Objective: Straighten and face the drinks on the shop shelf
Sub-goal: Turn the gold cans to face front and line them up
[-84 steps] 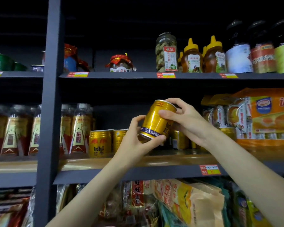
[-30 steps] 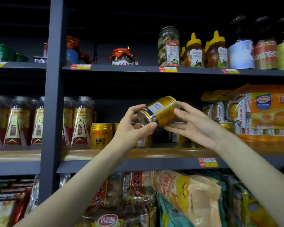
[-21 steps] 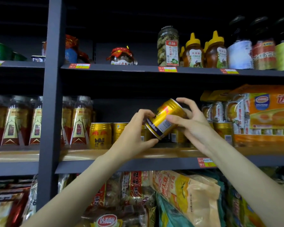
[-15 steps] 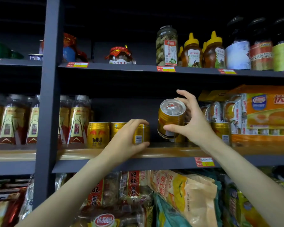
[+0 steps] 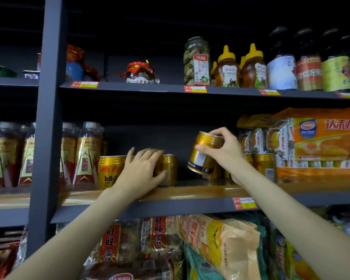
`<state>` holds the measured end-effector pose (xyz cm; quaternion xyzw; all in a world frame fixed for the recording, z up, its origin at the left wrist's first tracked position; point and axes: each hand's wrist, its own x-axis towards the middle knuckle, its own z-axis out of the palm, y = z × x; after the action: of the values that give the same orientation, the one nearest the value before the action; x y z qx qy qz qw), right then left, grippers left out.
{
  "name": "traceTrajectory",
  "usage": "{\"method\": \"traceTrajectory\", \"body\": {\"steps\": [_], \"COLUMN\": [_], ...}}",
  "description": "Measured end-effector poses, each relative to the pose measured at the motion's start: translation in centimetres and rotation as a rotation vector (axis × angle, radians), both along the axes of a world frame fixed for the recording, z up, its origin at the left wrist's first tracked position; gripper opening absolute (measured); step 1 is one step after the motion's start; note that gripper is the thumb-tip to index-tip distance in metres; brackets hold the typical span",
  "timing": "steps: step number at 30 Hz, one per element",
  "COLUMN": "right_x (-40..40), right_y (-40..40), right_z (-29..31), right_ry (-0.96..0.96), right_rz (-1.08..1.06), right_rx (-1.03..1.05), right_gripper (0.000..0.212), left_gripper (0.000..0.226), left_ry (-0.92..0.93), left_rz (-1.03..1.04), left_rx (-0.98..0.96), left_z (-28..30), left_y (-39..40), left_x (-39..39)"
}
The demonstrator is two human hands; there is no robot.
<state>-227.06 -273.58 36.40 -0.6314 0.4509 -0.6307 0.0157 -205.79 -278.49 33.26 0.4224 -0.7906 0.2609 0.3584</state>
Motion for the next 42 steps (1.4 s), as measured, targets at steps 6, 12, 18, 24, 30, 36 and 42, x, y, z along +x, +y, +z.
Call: {"method": "traceTrajectory", "body": {"steps": [6, 12, 18, 24, 30, 36, 42], "right_x": [1.2, 0.4, 0.8, 1.7, -2.9, -5.4, -4.2], "right_y": [-3.4, -2.9, -4.5, -8.4, -8.1, -9.4, -9.1], "right_z": [-1.0, 0.4, 1.4, 1.2, 3.2, 3.4, 3.2], "right_ry": [0.356, 0.737, 0.927, 0.942, 0.821, 0.863, 1.023], "right_rz": [-0.162, -0.212, -0.361, -0.486, -0.437, -0.542, -0.724], "right_rx": [0.196, 0.317, 0.35, 0.34, 0.346, 0.615, 0.671], "right_gripper": [0.046, 0.057, 0.059, 0.067, 0.057, 0.072, 0.084], "left_gripper": [0.075, 0.072, 0.069, 0.069, 0.068, 0.069, 0.072], "left_ry": [0.038, 0.043, 0.047, 0.042, 0.049, 0.043, 0.027], "left_rz": [0.002, 0.046, 0.041, 0.046, 0.04, 0.056, 0.074], "left_rx": [-0.073, -0.077, -0.105, -0.106, -0.112, -0.118, -0.107], "left_z": [-0.4, -0.8, -1.0, -1.0, -1.1, -1.2, -1.0], "left_y": [-1.2, -1.3, -1.6, -1.6, -1.7, -1.4, -1.4], "left_x": [0.2, 0.1, 0.0, 0.0, 0.0, -0.1, -0.2]}}
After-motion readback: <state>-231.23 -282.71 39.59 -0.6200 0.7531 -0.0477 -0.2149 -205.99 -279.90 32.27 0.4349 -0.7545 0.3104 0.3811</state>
